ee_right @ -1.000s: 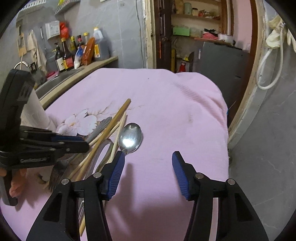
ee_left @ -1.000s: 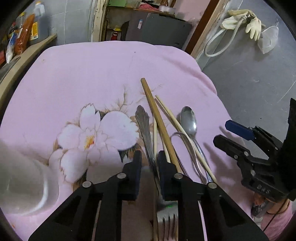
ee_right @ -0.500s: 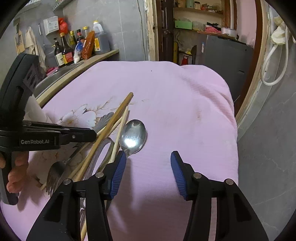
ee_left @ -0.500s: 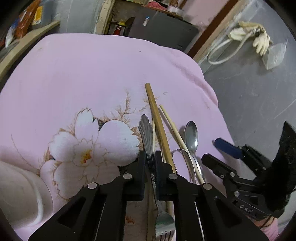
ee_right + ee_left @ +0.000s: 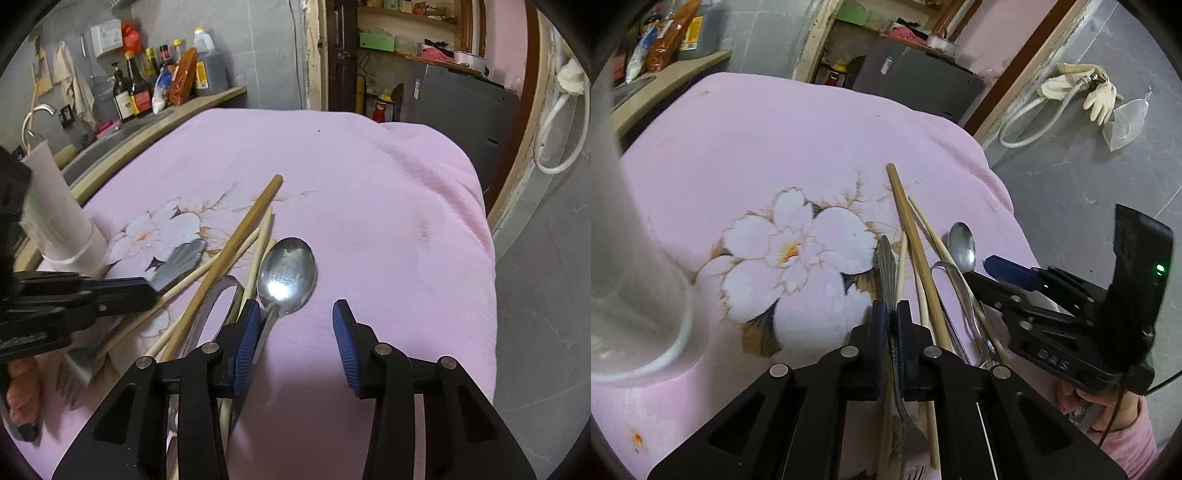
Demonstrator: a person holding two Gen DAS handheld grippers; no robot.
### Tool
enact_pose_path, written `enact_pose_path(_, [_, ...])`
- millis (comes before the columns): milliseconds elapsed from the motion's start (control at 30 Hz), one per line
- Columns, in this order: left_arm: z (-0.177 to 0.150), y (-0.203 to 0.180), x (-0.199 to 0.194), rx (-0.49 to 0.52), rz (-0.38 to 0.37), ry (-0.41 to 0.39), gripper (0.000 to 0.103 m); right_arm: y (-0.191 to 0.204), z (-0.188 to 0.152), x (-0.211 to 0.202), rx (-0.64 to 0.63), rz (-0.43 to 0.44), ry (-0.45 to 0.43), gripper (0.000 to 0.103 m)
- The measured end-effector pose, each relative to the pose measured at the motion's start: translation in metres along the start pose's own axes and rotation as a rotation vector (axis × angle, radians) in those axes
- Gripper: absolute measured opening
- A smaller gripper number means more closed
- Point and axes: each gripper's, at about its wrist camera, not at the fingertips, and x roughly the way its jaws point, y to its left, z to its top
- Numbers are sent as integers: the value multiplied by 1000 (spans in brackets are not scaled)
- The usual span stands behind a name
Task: Organize utensils
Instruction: 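Grasp a steel fork with the left tool while the right tool grasps a spoon, then lift the fork with the left tool while the right tool carries the spoon to the caddy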
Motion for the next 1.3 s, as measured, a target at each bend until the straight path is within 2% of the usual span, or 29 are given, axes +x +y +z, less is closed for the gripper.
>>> enact_pose_path(200, [-5,-1,-4,-20,19,-28,1,11,10,11,-32,-13,20,39])
enact_pose_path(400, [-1,-7,0,30,60,43,2,14,17,19,-38,-35,15,38])
enact_pose_path(467, [2,-9,3,52,74,74,2,13,16,17,-33,-37,8,32])
enact_pose_path(500, [4,-10,4,63,79,91,3,13,15,17,-30,-34,6,32])
enact_pose_path(600, [12,-10,9,69,71,143,2,13,13,13,-20,-29,-5,31])
enact_pose_path(667, [12,-7,6,59,52,137,2,14,10,8,-18,-26,-18,31])
enact_pose_path(867, [-5,-10,-21,77,-24,-4,0,23,-5,-26,-54,-41,-148,31])
enact_pose_path(1033, [-25,-15,-57,73,-53,-223,0,40,-23,-62,-116,-91,-326,31])
enact_pose_path(1167, [-40,-20,-78,65,-30,-400,0,60,-34,-84,-175,-148,-465,31])
enact_pose_path(1300, [-44,-19,-99,39,-15,-532,0,67,-38,-101,-187,-160,-563,31])
